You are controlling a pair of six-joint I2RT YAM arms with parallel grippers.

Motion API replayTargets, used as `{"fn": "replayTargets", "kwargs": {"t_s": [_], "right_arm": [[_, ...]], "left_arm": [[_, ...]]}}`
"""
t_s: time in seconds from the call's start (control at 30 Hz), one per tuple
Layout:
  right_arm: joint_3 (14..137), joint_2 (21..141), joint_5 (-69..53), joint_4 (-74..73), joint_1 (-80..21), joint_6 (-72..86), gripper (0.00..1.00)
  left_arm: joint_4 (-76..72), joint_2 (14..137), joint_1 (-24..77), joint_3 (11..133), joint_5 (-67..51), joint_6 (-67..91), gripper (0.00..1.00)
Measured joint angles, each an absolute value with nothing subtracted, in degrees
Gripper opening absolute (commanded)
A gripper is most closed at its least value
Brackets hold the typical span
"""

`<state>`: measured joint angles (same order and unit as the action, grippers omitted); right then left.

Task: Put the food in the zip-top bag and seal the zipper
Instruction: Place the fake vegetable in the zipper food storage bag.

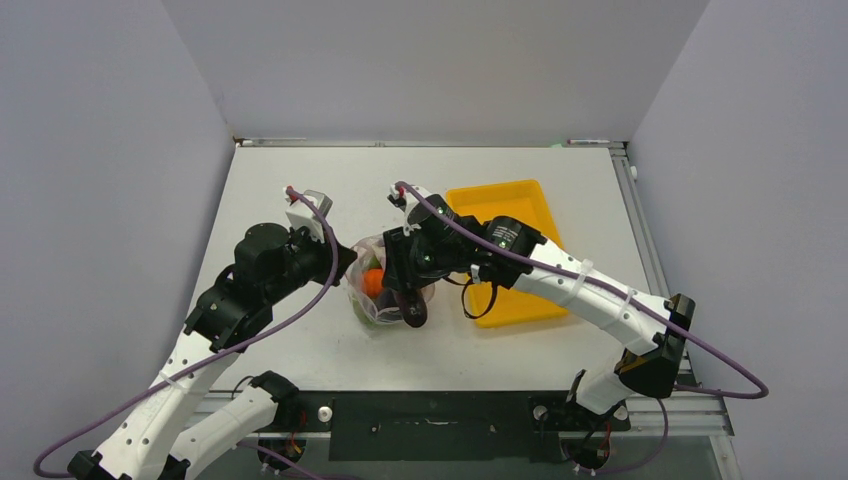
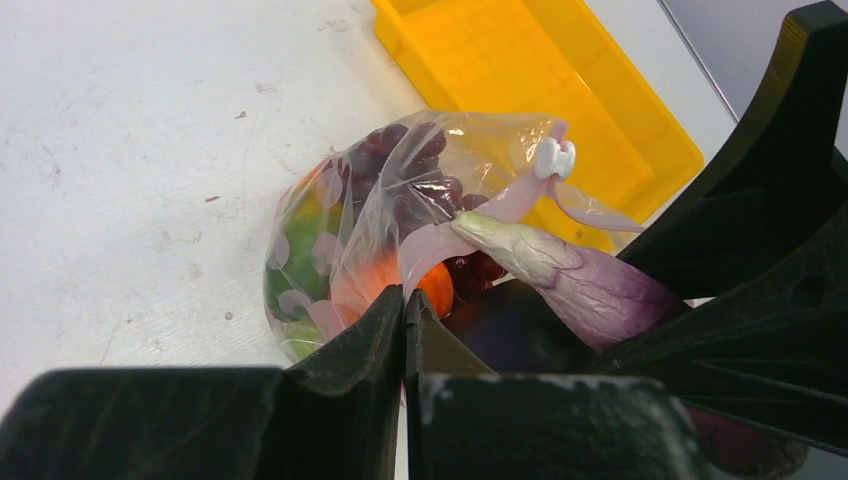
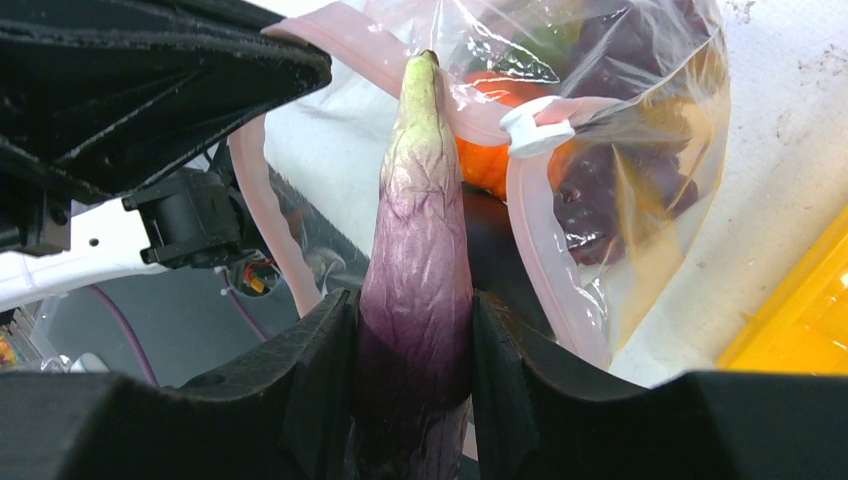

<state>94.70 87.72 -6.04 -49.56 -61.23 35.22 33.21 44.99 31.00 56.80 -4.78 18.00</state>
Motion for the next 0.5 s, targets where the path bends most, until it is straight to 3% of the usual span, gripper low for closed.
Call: {"fn": "replayTargets", "kwargs": {"t_s": [0.5], "right_arm": [[94.1,83.7,-8.7,-51.5,-61.8,34.0,0.05]], "left_arm": [[33.2,45.2,31.0,56.8,-4.8,18.0,0.0]]}}
